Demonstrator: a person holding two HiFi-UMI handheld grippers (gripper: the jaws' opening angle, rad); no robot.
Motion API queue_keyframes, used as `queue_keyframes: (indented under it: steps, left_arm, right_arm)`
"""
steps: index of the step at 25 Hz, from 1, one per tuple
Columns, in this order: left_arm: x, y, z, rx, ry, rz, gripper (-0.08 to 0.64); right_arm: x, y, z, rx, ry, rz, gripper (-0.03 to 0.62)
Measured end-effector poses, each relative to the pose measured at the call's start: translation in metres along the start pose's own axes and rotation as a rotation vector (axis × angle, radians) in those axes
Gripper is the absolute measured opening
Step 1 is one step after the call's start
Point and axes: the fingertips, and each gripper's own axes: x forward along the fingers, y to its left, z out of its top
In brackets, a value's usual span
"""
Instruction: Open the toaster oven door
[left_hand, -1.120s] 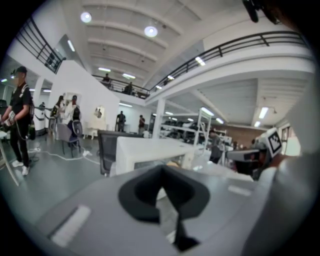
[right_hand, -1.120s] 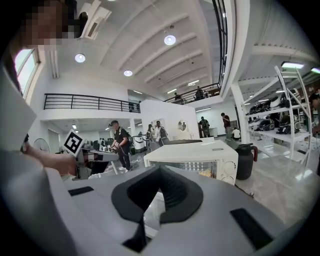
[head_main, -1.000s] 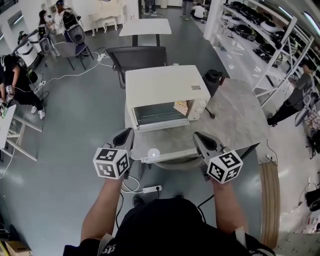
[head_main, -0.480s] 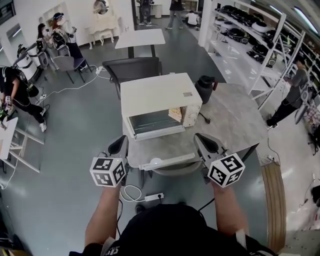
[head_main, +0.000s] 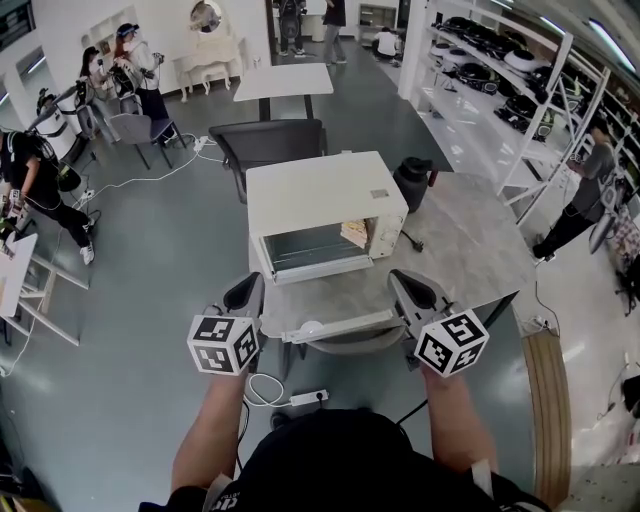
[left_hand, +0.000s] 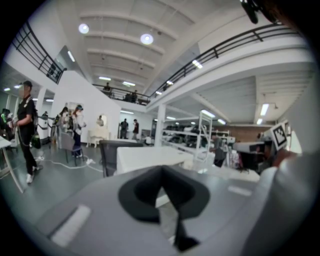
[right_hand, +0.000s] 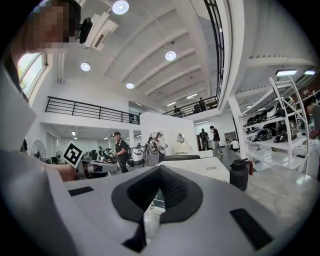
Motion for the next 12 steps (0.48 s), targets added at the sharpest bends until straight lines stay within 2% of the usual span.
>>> queue_keyframes:
  steps: [12]
  left_arm:
    - [-0.0027,0.0083,0.0041,-0.006,-0.015,0.010,0.008]
  right_arm:
    - [0.0098,0.0098,0.0003,-0.006,0.008,0.012,-0.008]
